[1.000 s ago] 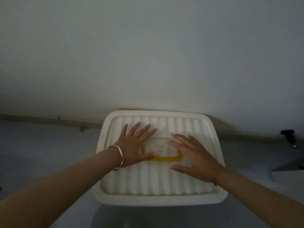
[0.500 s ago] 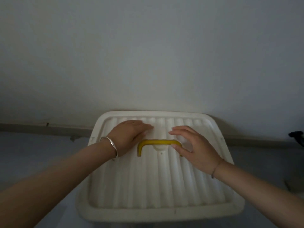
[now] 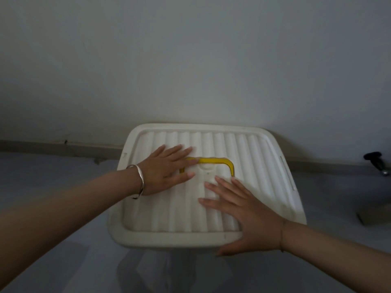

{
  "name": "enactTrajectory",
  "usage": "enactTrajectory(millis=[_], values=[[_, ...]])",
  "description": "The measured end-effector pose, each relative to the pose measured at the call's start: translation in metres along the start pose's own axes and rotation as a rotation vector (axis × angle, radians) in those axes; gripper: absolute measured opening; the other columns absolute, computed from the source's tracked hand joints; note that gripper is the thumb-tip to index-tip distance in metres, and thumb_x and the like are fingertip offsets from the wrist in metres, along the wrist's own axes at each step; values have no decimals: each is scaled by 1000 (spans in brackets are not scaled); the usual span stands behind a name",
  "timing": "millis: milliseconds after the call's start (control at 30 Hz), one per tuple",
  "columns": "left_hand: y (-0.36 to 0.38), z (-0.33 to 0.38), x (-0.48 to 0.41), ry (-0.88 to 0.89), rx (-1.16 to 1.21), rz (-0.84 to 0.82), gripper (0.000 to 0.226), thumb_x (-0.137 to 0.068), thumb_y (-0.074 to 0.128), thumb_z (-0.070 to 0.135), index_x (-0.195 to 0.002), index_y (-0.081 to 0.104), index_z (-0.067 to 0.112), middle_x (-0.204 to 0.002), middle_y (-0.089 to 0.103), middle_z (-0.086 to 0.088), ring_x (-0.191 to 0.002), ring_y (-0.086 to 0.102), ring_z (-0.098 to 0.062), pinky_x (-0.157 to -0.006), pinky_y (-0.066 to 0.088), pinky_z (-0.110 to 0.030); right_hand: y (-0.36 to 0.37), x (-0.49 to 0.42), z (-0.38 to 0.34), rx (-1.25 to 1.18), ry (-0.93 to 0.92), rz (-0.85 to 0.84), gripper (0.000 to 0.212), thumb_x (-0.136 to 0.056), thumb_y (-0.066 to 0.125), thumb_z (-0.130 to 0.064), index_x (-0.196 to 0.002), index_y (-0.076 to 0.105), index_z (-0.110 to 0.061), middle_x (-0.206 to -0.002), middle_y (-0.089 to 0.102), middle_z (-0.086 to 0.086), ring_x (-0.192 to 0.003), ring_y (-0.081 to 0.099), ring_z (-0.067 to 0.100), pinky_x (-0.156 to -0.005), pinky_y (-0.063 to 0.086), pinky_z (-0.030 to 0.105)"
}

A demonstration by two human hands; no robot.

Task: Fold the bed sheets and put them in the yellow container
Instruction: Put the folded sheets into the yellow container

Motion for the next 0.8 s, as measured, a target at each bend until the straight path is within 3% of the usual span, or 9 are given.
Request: enactTrajectory(millis=[133, 300, 433, 533, 633, 700, 800], values=[[-2, -1, -1, -9, 20, -23, 95, -55, -21, 88, -140, 2, 54, -153, -10, 22, -142, -14, -2, -116, -10, -34, 3, 1, -4, 99, -13, -45, 97, -68, 53, -72, -147, 5, -44, -159, -5, -4, -144, -19, 17, -117, -10, 42], [2, 8, 8, 1, -35, -73, 103, -51, -15, 93, -143, 3, 50, -154, -11, 21, -143, -14, -4, -116, -9, -34, 1, 5, -9, 297, -132, 105, 85, -71, 55, -69, -143, 33, -31, -150, 36, 8, -139, 31, 29, -110, 28, 48], [-5, 16, 18, 18, 3, -81, 108, -48, -12, 95, -143, 8, 49, -156, 0, 19, -143, -7, -1, -118, -3, -32, -9, 9, -14, 280, -226, 187, 64, -80, 55, -59, -135, 48, -26, -141, 50, 4, -133, 43, 23, -105, 41, 41], [-26, 19, 23, -4, 256, -35, 111, -48, -1, 99, -138, 35, 45, -151, 27, 19, -141, 16, 1, -115, 9, -20, -32, 10, -24, 247, -291, 291, 51, -84, 59, -52, -123, 62, -20, -128, 61, 1, -127, 51, 21, -95, 47, 38], [-72, 7, 25, -106, 650, 32, 104, -41, 21, 103, -106, 68, 38, -125, 62, 12, -122, 49, 0, -103, 28, -9, -81, 11, -34, 326, -320, 413, 40, -83, 63, -50, -100, 72, -16, -100, 72, -1, -95, 68, 19, -71, 55, 33], [-108, -11, 32, -118, 889, 67, 101, -43, 36, 99, -99, 75, 24, -108, 71, -3, -108, 63, -12, -96, 42, -18, -122, 10, -36, 276, -243, 516, 36, -81, 63, -51, -91, 74, -18, -87, 73, -3, -75, 70, 17, -59, 55, 32], [-136, -33, 44, -143, 1119, 179, 93, -49, 45, 93, -96, 76, 19, -103, 72, -12, -93, 69, -20, -77, 55, -24, -175, -1, -31, 211, -99, 626, 36, -80, 59, -55, -92, 75, -25, -83, 74, -5, -68, 70, 18, -56, 55, 35]])
Point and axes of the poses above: each hand's wrist, its own x-axis away from the middle knuckle, its own y-axis out of the palm, z = x × y, the point moved 1 cm from there along -x, towards the middle knuckle
